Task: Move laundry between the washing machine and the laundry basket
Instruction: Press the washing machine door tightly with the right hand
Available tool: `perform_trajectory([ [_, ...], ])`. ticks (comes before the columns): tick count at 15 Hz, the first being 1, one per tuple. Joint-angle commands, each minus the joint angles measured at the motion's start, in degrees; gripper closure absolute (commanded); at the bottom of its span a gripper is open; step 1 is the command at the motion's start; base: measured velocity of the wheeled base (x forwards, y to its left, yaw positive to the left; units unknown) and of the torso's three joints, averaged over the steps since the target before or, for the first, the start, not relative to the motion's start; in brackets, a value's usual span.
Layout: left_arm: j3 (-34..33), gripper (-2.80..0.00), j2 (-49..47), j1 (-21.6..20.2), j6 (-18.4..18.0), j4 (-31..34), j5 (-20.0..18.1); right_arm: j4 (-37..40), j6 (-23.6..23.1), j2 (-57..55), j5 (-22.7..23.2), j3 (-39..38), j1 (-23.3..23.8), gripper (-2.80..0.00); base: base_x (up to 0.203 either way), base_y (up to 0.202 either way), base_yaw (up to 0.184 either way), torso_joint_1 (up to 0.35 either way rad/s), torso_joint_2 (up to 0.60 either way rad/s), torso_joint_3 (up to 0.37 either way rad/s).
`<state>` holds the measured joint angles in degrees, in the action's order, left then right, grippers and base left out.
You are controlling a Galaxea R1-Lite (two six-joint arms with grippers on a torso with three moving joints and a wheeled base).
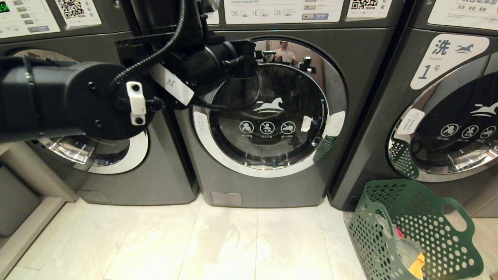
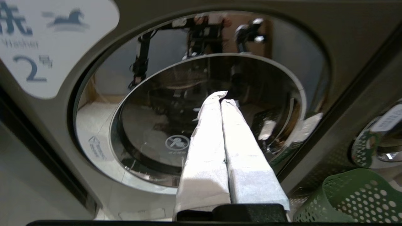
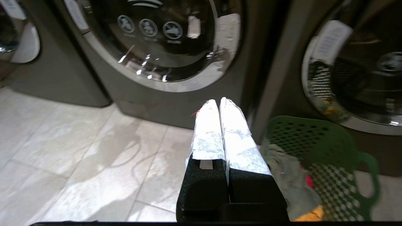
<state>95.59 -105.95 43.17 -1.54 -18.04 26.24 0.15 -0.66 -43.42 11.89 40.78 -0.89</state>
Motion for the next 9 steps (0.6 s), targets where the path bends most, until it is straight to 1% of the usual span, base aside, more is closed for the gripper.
perform_trajectory([
  [1,0.11,0.0,-0.89,0.34,-0.09,-0.53,0.62,-6.96,1.06,-30.33,6.09,6.57,-0.87,0.0,0.0,0.0,0.0,0.0,0.0,0.0],
  [3,0.27,0.0,0.73,0.07,-0.05,-0.75,1.1,-18.52,1.77,-45.54,9.47,9.65,-1.72,0.0,0.0,0.0,0.0,0.0,0.0,0.0],
  [5,0.08,0.0,4.19,0.0,-0.13,-0.07,2.1,-28.37,1.71,-55.97,9.88,11.81,-2.35,0.0,0.0,0.0,0.0,0.0,0.0,0.0],
  [6,-0.01,0.0,6.79,0.03,-0.26,0.86,4.01,-32.63,1.64,-59.22,9.73,12.48,-2.61,0.0,0.0,0.0,0.0,0.0,0.0,0.0],
  [7,-0.16,0.0,9.75,0.0,-0.3,2.73,6.33,-35.23,1.64,-61.36,9.57,13.21,-2.77,0.0,0.0,0.0,0.0,0.0,0.0,0.0],
  [9,-1.29,0.0,17.55,-0.49,-0.22,8.57,9.97,-39.75,1.68,-65.08,8.92,14.21,-2.77,0.0,0.0,0.0,0.0,0.0,0.0,0.0],
])
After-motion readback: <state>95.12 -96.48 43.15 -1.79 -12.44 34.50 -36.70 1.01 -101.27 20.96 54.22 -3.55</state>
